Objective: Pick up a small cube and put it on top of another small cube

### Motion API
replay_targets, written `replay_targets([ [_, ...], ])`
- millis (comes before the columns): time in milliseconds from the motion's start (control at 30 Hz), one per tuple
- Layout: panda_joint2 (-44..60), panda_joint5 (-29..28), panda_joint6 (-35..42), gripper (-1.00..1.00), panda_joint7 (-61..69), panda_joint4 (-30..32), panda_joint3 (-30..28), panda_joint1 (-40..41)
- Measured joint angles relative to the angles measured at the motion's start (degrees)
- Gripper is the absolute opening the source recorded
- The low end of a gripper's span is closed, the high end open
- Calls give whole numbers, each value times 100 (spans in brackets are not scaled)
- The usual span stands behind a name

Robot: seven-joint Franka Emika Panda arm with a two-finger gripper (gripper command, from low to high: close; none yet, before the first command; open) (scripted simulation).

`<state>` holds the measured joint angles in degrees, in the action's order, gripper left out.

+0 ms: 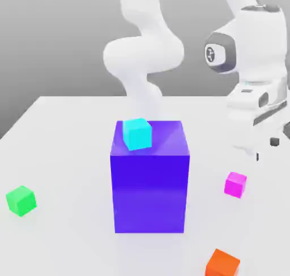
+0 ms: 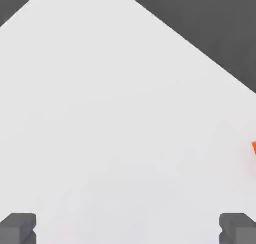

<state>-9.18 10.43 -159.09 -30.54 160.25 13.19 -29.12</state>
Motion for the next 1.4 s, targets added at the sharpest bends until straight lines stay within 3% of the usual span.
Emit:
replay_targets([
  [100,403,-295,-330,0,-124,330,263,-156],
  [200,845,-939,-685,0,-498,573,392,-290],
  [333,1624,-2016,-1287,0,-1230,462,-280,-683],
  [433,2221,-2349,-1771,0,-1496,351,-973,-1304],
  [467,2390,-2372,-1912,-100,-1530,324,-1130,-1464],
  [733,2289,-2362,-1830,-100,-1514,340,-1077,-1411],
  [967,965,-1125,-783,-100,-616,610,-441,-1115],
  [1267,543,-998,-870,-100,-669,67,-725,-842],
  [1400,571,-998,-713,-100,-1253,-193,-1178,92],
])
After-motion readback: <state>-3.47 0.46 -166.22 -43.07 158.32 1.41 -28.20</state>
